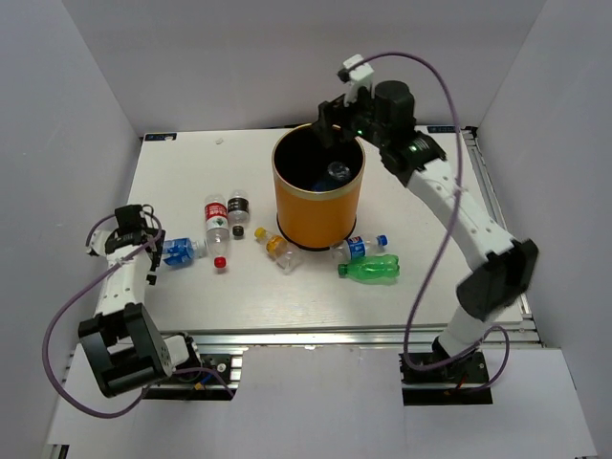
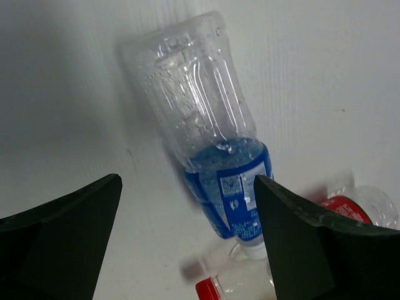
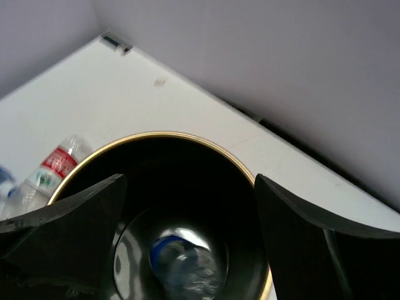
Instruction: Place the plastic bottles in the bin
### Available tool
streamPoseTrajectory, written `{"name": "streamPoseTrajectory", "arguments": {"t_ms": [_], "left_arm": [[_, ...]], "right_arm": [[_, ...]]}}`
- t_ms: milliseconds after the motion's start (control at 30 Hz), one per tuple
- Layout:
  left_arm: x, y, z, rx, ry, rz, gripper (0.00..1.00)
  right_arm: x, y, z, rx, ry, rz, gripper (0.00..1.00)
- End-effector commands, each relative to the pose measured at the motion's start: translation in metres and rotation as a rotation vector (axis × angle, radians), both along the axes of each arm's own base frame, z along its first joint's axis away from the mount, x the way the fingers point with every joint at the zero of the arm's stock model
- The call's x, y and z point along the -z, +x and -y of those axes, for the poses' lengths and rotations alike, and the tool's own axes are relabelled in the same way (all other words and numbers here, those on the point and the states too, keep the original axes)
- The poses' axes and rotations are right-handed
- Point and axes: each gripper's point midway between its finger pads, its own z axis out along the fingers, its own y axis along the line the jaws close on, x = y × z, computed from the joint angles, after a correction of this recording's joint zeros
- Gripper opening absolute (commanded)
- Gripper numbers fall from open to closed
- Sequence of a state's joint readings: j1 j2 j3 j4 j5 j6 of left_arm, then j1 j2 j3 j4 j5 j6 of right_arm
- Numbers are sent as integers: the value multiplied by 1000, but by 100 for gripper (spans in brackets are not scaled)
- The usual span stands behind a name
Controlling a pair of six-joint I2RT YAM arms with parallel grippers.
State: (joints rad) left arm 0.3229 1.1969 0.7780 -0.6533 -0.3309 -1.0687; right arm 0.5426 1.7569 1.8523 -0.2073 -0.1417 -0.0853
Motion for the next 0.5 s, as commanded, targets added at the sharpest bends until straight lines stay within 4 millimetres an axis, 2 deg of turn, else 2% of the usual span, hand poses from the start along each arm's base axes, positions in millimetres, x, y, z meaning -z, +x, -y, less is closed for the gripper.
{"name": "streamPoseTrajectory", "arguments": {"t_ms": [0,33,100,167,200,300,333,367,400,433,467], "left_arm": [[11,7,-8,-71,-51,5,98],[21,10,-10,-86,-67,-26,98],[28,16,-17,-105,-84,-39,98],[36,32,-27,-113,-97,-34,98],[38,38,-28,-107,-109,-36,98],[56,55,-33,-94,-135,-76,98],[61,60,-33,-87,-146,-73,98],[63,67,-34,-77,-152,-71,95],[76,68,-32,-67,-174,-104,92],[79,72,-29,-48,-192,-109,89],[81,74,-28,-41,-206,-109,85]], "right_arm": [[-78,-27,57,179,107,206,89],[-78,-30,66,202,112,213,89],[-75,-43,89,255,117,216,89],[-66,-54,99,269,112,210,89],[-52,-66,106,272,101,192,89],[-48,-84,118,283,122,207,90],[-31,-86,120,290,110,176,89],[-28,-89,124,299,111,172,89],[-30,-94,131,318,120,180,89],[-23,-95,133,326,113,170,89],[-25,-97,137,340,122,173,89]]}}
